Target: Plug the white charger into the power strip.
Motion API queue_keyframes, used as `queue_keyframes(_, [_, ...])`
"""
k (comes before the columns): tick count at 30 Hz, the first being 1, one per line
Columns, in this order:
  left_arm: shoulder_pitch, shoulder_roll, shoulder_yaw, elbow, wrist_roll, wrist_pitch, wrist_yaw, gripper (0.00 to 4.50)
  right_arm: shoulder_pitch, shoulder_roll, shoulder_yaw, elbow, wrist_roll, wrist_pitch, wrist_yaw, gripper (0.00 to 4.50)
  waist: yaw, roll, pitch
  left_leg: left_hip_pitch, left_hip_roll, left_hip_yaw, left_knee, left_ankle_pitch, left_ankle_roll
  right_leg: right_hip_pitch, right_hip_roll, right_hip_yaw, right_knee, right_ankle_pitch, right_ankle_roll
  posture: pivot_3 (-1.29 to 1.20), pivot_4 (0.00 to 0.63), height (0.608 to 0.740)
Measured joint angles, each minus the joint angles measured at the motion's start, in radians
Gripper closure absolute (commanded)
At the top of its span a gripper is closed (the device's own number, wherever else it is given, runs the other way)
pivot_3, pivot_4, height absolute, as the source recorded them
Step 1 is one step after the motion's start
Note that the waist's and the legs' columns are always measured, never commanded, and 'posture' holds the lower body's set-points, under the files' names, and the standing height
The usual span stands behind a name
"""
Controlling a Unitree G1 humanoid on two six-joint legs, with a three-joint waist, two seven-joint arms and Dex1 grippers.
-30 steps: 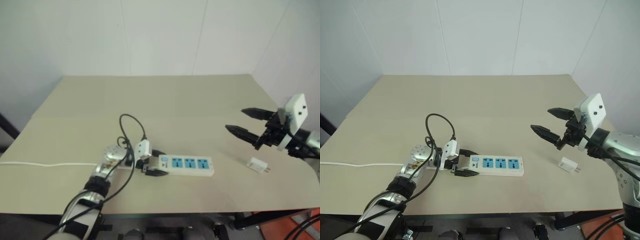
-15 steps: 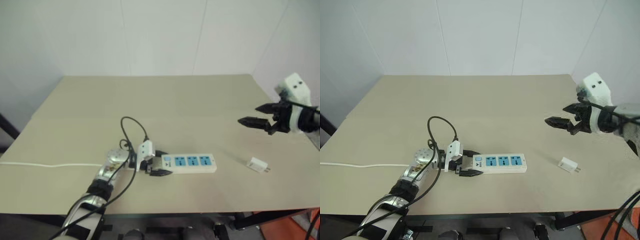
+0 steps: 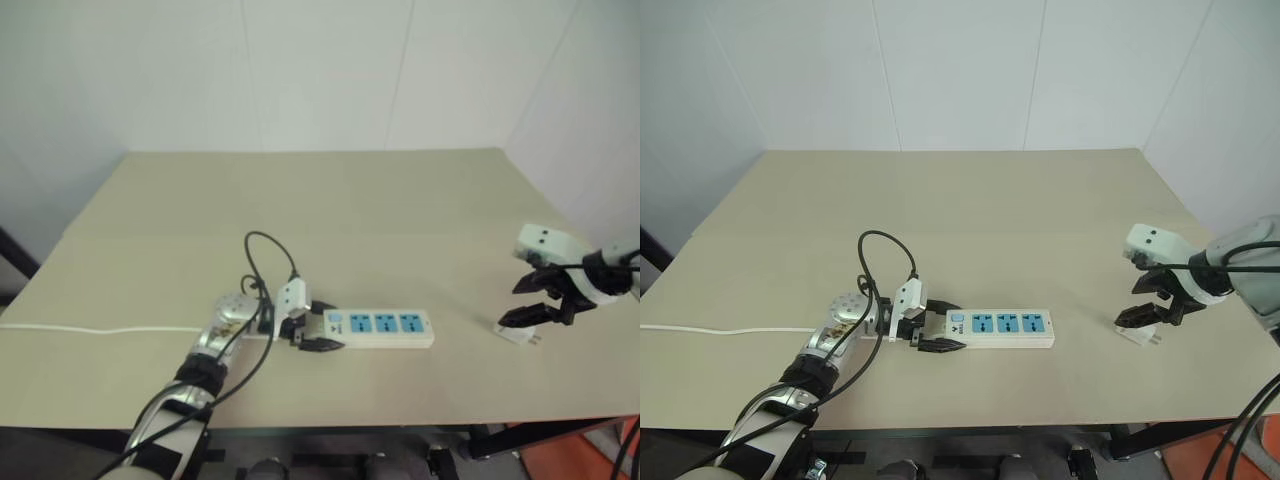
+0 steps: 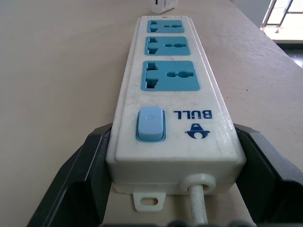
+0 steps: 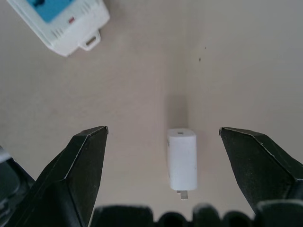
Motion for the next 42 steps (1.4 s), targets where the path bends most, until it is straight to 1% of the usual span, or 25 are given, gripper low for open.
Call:
queue_keyframes(7, [0.007, 0.001, -0.002, -0.013, 0.0, 0.004, 0.007, 1.23, -0.044, 0.127, 0.071, 0.222, -0.172, -0.149, 0.047, 0.04, 0.001, 0.0, 0.0, 0.0, 0.0, 0.0, 0.001, 0.0, 0.0, 0.0, 0.0, 0.0, 0.001, 0.0, -0.001, 0.0, 0.15, 0.74])
queue_keyframes(9, [0.018, 0.004, -0.001, -0.03, 0.0, 0.007, 0.013, 1.23, -0.058, 0.156, 0.074, 0.286, -0.205, -0.18, 0.05, 0.04, 0.0, 0.0, 0.0, 0.0, 0.0, 0.0, 0.001, 0.0, 0.0, 0.0, 0.0, 0.0, 0.001, 0.001, -0.002, 0.0, 0.15, 0.74])
queue_keyframes(11, [0.031, 0.009, -0.001, -0.049, -0.001, 0.014, 0.02, 1.23, -0.075, 0.183, 0.074, 0.347, -0.237, -0.204, 0.049, 0.04, -0.002, 0.0, 0.0, 0.0, 0.0, 0.0, 0.001, 0.0, 0.0, 0.0, 0.0, 0.0, 0.001, 0.004, -0.007, 0.0, 0.15, 0.74])
queue_keyframes(15, [0.046, 0.016, 0.001, -0.076, -0.003, 0.03, 0.027, 1.23, -0.08, 0.227, 0.072, 0.424, -0.282, -0.23, 0.048, 0.04, -0.005, 0.0, 0.0, 0.001, 0.0, 0.0, 0.001, 0.0, 0.0, 0.0, 0.0, 0.0, 0.001, 0.005, -0.008, 0.0, 0.15, 0.74])
queue_keyframes(18, [0.052, 0.021, 0.001, -0.089, -0.004, 0.043, 0.031, 1.23, -0.078, 0.252, 0.071, 0.448, -0.296, -0.238, 0.047, 0.6, -0.006, 0.0, 0.0, 0.001, 0.0, 0.0, 0.001, 0.0, 0.0, 0.0, 0.0, 0.0, 0.001, 0.005, -0.008, 0.0, 0.15, 0.74])
queue_keyframes(23, [0.053, 0.022, 0.001, -0.094, -0.005, 0.045, 0.036, 1.23, -0.076, 0.274, 0.05, 0.469, -0.313, -0.248, 0.039, 2.19, -0.007, 0.0, 0.0, 0.001, 0.0, 0.0, 0.001, 0.0, 0.0, 0.001, 0.0, 0.0, 0.001, 0.005, -0.008, 0.0, 0.15, 0.74])
queue_keyframes(24, [0.053, 0.023, 0.001, -0.094, -0.005, 0.045, 0.036, 1.23, -0.074, 0.278, 0.048, 0.469, -0.317, -0.249, 0.039, 2.63, -0.007, 0.0, 0.0, 0.001, 0.0, 0.0, 0.001, 0.0, 0.0, 0.001, 0.0, 0.0, 0.001, 0.005, -0.008, 0.0, 0.15, 0.74])
queue_keyframes(27, [0.053, 0.024, 0.001, -0.094, -0.005, 0.046, 0.036, 1.23, -0.067, 0.284, 0.037, 0.465, -0.327, -0.251, 0.038, 3.37, -0.007, 0.0, 0.0, 0.002, 0.0, 0.0, 0.001, 0.0, 0.0, 0.001, 0.0, 0.0, 0.001, 0.005, -0.008, 0.0, 0.15, 0.74])
queue_keyframes(35, [0.053, 0.03, 0.002, -0.094, -0.006, 0.047, 0.038, 1.23, -0.034, 0.294, -0.012, 0.426, -0.345, -0.249, 0.033, 3.37, -0.008, -0.001, -0.001, 0.003, 0.0, 0.0, 0.001, 0.0, 0.0, 0.002, 0.0, 0.0, 0.001, 0.005, -0.008, 0.0, 0.15, 0.74])
queue_keyframes(37, [0.053, 0.037, 0.002, -0.094, -0.008, 0.048, 0.037, 1.23, -0.035, 0.311, -0.038, 0.414, -0.333, -0.237, 0.025, 3.37, -0.014, -0.001, -0.001, 0.003, 0.0, 0.0, 0.001, 0.0, 0.0, 0.002, 0.0, 0.0, 0.002, 0.005, -0.008, 0.0, 0.15, 0.74])
queue_keyframes(39, [0.054, 0.045, 0.002, -0.095, -0.011, 0.05, 0.034, 1.23, -0.048, 0.34, -0.081, 0.384, -0.302, -0.218, 0.011, 3.37, -0.023, 0.0, -0.001, 0.003, 0.0, 0.0, 0.001, 0.0, 0.0, 0.001, 0.0, 0.001, 0.003, 0.005, -0.008, 0.0, 0.15, 0.74])
queue_keyframes(42, [0.056, 0.053, 0.003, -0.096, -0.016, 0.059, 0.03, 1.23, -0.09, 0.413, -0.245, 0.284, -0.18, -0.191, -0.047, 3.37, -0.032, 0.0, -0.001, 0.003, 0.0, -0.001, 0.001, 0.0, 0.0, 0.001, 0.001, 0.001, 0.004, 0.005, -0.008, 0.0, 0.15, 0.74])
